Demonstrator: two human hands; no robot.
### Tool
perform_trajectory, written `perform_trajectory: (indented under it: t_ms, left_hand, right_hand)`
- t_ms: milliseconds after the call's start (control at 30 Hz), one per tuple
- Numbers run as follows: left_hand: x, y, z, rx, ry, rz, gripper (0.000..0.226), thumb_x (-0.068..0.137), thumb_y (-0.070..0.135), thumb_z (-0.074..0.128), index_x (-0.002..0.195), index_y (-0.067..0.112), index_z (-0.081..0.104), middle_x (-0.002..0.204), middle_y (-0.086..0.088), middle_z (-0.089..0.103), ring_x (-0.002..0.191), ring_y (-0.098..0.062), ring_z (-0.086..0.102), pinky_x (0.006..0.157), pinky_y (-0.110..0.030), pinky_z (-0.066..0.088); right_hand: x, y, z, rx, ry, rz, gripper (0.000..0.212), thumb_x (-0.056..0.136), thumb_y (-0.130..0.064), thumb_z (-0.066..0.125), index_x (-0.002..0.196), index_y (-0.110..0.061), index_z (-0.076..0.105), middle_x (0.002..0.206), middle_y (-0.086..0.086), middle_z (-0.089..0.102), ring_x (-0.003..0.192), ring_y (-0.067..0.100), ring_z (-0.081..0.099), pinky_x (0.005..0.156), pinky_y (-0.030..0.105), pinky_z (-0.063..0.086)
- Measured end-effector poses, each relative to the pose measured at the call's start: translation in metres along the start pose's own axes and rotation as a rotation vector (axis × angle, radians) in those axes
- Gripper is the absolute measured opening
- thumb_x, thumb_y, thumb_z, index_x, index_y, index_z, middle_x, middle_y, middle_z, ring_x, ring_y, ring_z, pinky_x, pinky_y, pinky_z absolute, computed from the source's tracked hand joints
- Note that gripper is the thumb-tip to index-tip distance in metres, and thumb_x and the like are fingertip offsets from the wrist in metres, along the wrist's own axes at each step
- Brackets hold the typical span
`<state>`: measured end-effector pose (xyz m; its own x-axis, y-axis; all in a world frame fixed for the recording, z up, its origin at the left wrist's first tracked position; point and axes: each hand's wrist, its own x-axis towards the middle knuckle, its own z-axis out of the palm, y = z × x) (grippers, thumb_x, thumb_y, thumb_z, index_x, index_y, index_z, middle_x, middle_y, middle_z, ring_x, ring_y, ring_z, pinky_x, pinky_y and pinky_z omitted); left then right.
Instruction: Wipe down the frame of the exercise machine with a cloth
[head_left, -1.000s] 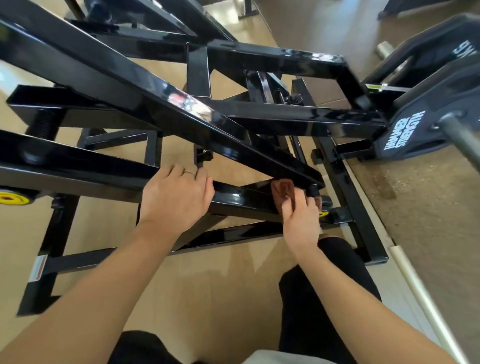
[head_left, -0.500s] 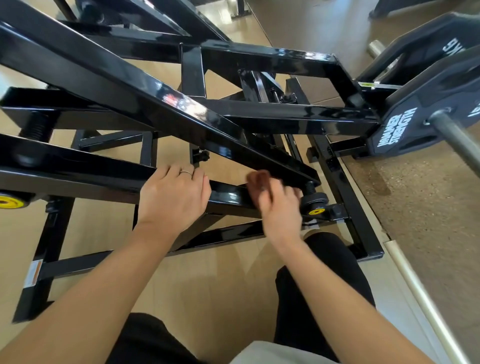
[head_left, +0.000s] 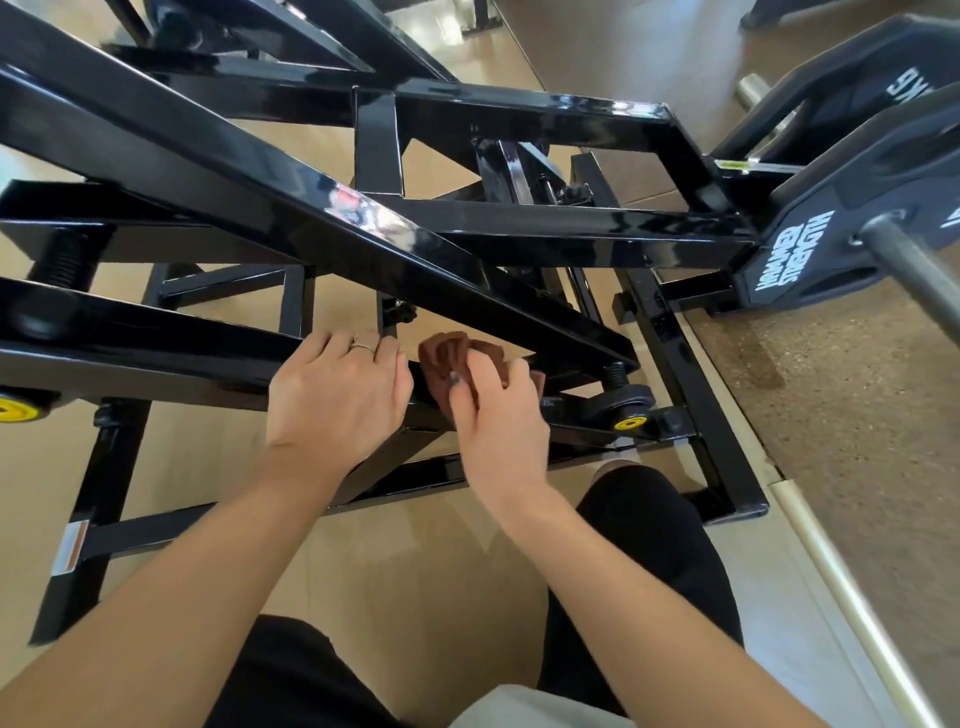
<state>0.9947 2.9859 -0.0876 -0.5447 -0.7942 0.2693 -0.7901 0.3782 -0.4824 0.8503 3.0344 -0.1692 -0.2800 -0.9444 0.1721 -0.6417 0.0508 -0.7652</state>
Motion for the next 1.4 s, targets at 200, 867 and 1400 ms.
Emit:
perform_trajectory:
  t_ms: [200, 867, 1400]
  left_hand:
    - [0.001, 0.001, -0.001, 0.01, -0.032, -0.002, 0.057, 0.108, 0.03, 0.026, 0.095, 0.004, 0.075, 0.087, -0.016, 0.074, 0.084, -0.034, 0.07, 0.083, -0.042, 0.053]
    - [0.0, 0.001, -0.007, -0.007, -0.061, -0.014, 0.051, 0.108, 0.027, 0.031, 0.094, 0.006, 0.076, 0.085, -0.012, 0.074, 0.081, -0.029, 0.07, 0.081, -0.04, 0.053]
    - [-0.007, -0.017, -0.023, 0.011, -0.114, 0.089, 0.05, 0.108, 0.043, 0.027, 0.129, 0.016, 0.064, 0.129, -0.012, 0.069, 0.123, -0.031, 0.062, 0.116, -0.047, 0.037]
  right_hand:
    - [0.017, 0.084, -0.023, -0.22, -0.074, 0.129, 0.027, 0.107, -0.035, 0.043, 0.13, -0.023, 0.052, 0.121, 0.007, 0.05, 0.109, 0.024, 0.054, 0.081, 0.035, 0.052]
    - [-0.003, 0.052, -0.011, -0.062, -0.025, 0.136, 0.031, 0.106, -0.037, 0.043, 0.133, -0.026, 0.055, 0.132, 0.005, 0.047, 0.118, 0.021, 0.049, 0.101, 0.038, 0.05]
    - [0.016, 0.021, -0.014, 0.231, -0.149, 0.141, 0.034, 0.11, -0.029, 0.039, 0.136, -0.017, 0.056, 0.125, 0.002, 0.065, 0.116, 0.018, 0.063, 0.107, 0.045, 0.05]
